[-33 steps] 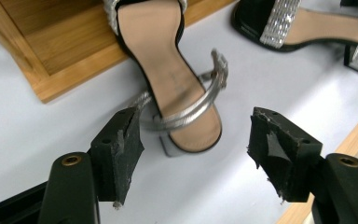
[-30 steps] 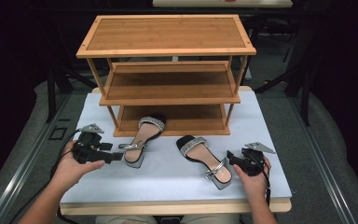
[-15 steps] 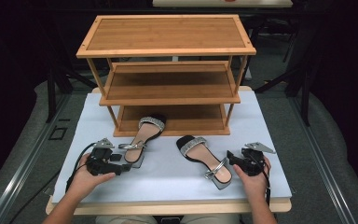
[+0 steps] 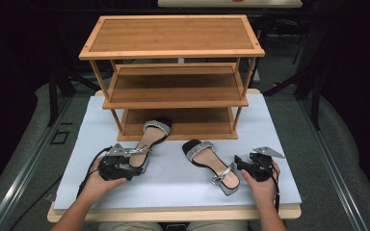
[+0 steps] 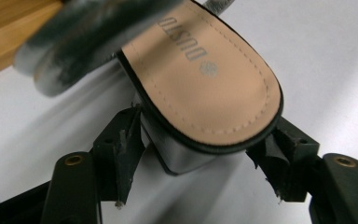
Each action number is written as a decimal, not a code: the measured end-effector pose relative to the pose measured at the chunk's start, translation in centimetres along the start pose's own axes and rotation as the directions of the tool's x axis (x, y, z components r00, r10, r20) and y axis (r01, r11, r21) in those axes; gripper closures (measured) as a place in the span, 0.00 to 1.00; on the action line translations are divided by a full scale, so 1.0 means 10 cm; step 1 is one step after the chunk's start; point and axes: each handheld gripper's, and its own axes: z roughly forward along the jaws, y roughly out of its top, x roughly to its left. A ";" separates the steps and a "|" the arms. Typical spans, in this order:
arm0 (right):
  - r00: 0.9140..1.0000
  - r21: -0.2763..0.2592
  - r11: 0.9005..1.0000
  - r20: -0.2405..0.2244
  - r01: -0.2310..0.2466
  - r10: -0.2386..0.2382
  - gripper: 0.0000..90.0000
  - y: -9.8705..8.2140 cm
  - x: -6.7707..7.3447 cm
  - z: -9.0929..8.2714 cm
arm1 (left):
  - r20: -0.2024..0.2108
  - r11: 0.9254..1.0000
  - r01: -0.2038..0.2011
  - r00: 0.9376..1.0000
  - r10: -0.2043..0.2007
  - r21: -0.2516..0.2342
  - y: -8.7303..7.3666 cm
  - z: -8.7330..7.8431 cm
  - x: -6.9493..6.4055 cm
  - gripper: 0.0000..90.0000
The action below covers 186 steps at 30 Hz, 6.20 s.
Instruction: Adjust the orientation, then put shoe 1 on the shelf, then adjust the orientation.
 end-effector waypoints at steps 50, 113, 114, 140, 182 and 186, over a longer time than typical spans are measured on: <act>0.999 0.007 1.000 -0.031 -0.016 0.016 0.37 0.01 -0.03 0.01 | -0.219 0.950 0.308 0.925 -0.309 -0.038 1.07 0.79 -0.12 0.42; 0.923 0.402 0.839 -0.272 0.366 -0.272 0.36 0.87 0.95 -0.03 | -0.121 0.962 0.258 0.956 -0.267 -0.083 -0.25 -0.31 0.03 0.45; 0.916 0.427 0.817 -0.278 0.388 -0.290 0.36 0.86 1.00 0.01 | -0.121 0.963 0.258 0.956 -0.267 -0.080 -0.25 -0.32 0.03 0.45; 0.932 0.763 0.539 -0.246 0.356 -0.267 0.44 0.84 1.08 0.41 | -0.116 0.960 0.269 0.954 -0.277 -0.076 -0.27 -0.31 0.03 0.45; 0.982 0.635 0.750 -0.130 0.187 -0.134 0.47 1.12 0.88 0.56 | -0.113 0.955 0.288 0.949 -0.294 -0.070 -0.29 -0.29 0.06 0.45; 0.988 0.639 0.753 -0.112 0.156 -0.110 0.47 1.15 0.92 0.65 | -0.112 0.955 0.287 0.949 -0.293 -0.072 -0.29 -0.29 0.06 0.45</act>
